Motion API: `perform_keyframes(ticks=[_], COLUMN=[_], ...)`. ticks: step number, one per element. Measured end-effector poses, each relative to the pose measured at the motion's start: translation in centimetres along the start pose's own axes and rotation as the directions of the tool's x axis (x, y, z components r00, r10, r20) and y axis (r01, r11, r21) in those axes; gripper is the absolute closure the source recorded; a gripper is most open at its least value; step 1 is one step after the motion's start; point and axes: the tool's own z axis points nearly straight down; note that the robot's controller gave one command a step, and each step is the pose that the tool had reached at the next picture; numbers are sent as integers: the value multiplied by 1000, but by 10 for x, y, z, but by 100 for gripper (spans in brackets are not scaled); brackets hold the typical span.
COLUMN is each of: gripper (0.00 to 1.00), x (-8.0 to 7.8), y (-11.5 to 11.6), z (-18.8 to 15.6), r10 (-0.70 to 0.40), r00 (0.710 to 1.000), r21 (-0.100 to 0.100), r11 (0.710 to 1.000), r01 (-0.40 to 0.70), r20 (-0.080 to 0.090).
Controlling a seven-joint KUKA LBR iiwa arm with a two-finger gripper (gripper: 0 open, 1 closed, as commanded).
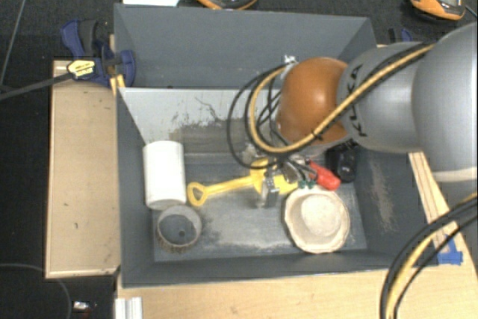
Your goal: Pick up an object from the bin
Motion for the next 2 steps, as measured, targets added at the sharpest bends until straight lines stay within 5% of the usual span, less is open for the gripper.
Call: perform_keyframes(ticks=[1, 2], gripper=[100, 100], x=[9, 9], y=[11, 11], z=[0, 0], r10=[-16, -15], r00=[1000, 1000], r21=[-3, -3], r11=[1000, 1000], r01=[16, 15], r20=[-8, -8])
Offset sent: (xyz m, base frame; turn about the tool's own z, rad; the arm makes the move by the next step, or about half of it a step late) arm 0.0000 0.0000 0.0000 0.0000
